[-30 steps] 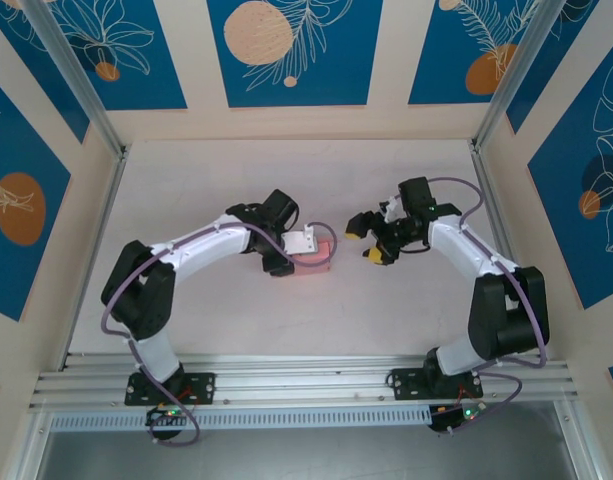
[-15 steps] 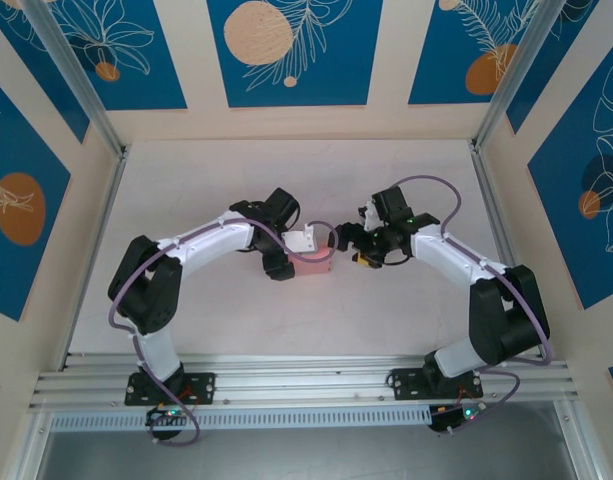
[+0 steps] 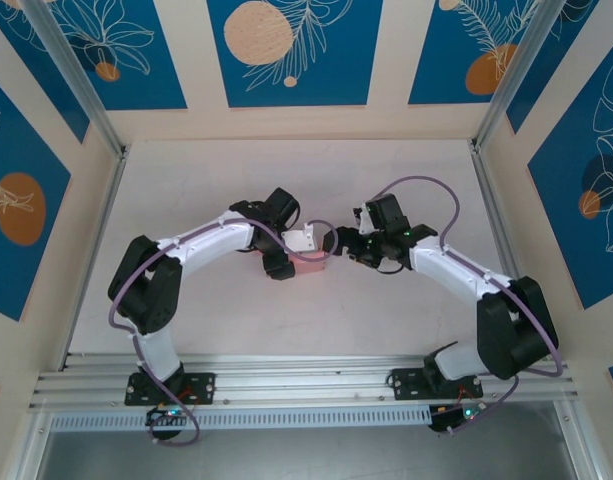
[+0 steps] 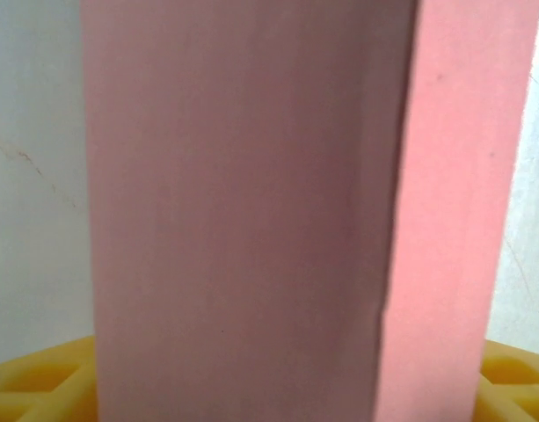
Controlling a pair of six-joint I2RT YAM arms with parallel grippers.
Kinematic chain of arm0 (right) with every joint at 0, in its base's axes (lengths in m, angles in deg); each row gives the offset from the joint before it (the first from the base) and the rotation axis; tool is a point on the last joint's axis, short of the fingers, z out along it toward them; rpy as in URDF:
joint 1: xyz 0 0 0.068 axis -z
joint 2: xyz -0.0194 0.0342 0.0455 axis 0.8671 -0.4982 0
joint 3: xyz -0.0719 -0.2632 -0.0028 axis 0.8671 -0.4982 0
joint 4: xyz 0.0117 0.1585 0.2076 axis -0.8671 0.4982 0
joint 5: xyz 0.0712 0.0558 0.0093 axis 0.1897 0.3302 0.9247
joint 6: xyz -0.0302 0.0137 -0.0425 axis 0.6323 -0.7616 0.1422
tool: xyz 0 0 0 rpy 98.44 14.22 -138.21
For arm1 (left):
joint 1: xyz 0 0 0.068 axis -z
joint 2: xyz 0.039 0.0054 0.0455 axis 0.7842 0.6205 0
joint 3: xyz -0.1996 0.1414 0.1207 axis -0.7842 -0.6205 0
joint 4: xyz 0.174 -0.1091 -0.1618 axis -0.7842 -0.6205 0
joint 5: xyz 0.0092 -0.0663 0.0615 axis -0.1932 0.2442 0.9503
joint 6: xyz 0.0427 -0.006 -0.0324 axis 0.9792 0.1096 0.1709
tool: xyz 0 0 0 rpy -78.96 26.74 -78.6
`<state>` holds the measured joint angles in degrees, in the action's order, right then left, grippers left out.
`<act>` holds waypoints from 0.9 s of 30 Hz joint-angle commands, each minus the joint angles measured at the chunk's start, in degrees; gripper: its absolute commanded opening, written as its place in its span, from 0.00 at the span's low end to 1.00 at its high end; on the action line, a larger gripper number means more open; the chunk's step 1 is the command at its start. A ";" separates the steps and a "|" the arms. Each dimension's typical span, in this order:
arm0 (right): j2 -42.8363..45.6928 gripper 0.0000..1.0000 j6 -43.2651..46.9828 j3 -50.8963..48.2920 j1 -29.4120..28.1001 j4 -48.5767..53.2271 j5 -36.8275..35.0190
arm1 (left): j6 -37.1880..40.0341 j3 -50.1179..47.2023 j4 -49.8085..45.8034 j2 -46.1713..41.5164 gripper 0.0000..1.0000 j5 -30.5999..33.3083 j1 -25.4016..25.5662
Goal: Fold the paper box
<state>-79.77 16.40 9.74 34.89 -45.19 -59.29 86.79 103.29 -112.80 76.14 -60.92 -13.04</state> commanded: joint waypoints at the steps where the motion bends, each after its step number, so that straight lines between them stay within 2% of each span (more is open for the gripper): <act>1: 4.66 0.89 -0.88 -1.39 -0.21 -1.16 -0.90 | -0.57 1.52 -1.32 0.45 0.71 -0.06 -1.34; 5: 7.22 0.90 -3.11 -4.17 -0.42 -2.22 -1.46 | -0.67 1.48 -1.60 -0.57 0.72 -1.38 -2.12; 7: 7.44 0.90 -4.49 -5.91 -0.78 -3.61 -1.41 | -0.67 0.94 -1.43 -1.74 0.77 -2.29 -2.76; 15: 2.55 0.90 -6.10 -6.37 -3.34 -7.65 -2.24 | -1.68 -3.37 0.57 -5.47 0.79 -4.07 -4.97; 20: -0.25 0.90 -5.97 -4.27 -3.46 -8.41 -2.81 | -1.80 -5.22 1.00 -5.98 0.79 -3.26 -5.91; 27: -4.33 0.88 -7.08 -0.66 -3.51 -9.05 -5.25 | -1.87 -5.43 1.28 -5.71 0.72 -3.17 -6.04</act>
<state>-82.74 10.36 6.72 31.70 -53.06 -62.83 85.31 98.18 -111.57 71.51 -62.91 -18.44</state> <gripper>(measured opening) 0.887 0.728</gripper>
